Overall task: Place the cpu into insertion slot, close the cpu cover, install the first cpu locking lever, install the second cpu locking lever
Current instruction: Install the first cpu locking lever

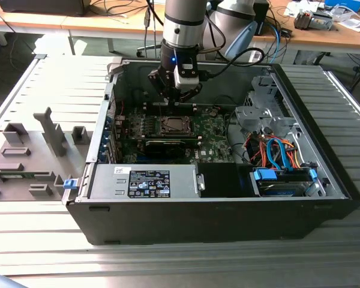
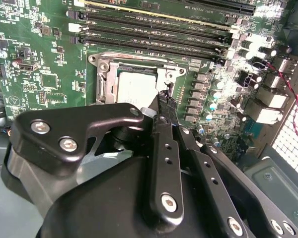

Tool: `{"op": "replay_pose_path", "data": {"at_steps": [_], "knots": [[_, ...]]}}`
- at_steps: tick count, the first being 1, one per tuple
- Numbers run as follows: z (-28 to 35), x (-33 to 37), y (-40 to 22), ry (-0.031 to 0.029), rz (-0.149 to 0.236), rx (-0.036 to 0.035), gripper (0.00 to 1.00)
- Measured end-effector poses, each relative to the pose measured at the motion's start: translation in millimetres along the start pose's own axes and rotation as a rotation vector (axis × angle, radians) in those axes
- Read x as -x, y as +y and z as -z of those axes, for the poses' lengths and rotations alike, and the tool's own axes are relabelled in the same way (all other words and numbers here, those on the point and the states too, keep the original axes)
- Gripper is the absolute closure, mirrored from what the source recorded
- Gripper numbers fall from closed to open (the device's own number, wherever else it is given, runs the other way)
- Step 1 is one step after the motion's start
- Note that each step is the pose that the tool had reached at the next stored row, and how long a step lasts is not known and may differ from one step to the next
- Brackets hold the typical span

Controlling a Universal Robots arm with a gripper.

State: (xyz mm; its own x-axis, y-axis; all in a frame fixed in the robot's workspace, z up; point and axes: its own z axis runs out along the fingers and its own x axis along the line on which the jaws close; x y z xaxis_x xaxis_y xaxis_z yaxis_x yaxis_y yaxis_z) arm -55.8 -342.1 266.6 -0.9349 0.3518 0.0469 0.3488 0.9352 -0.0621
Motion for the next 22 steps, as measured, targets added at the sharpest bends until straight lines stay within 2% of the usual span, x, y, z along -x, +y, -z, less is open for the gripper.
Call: {"op": "replay_pose_path", "data": {"at_steps": [7,8,9,10,11,13,16,20,21,22], "knots": [[0.2,0.0,-0.3,0.0006,0.0,0.0013,0.89],[0.1,0.0,-0.3,0.0089,0.004,0.024,0.89],[0.1,0.0,-0.3,0.0148,0.021,0.0407,0.89],[0.1,-0.1,-0.2,0.0146,0.06,0.0426,0.89],[0.1,0.0,-0.3,0.0134,0.099,0.0411,0.89],[0.0,0.1,-0.3,0.0119,0.137,0.0392,0.89],[0.0,0.0,-0.3,0.0089,0.222,0.035,0.89],[0.0,0.0,-0.3,0.0056,0.306,0.0302,0.89],[0.1,0.0,-0.3,0.005,0.323,0.0293,0.89],[0.1,0.0,-0.3,0.0049,0.323,0.0292,0.89]]}}
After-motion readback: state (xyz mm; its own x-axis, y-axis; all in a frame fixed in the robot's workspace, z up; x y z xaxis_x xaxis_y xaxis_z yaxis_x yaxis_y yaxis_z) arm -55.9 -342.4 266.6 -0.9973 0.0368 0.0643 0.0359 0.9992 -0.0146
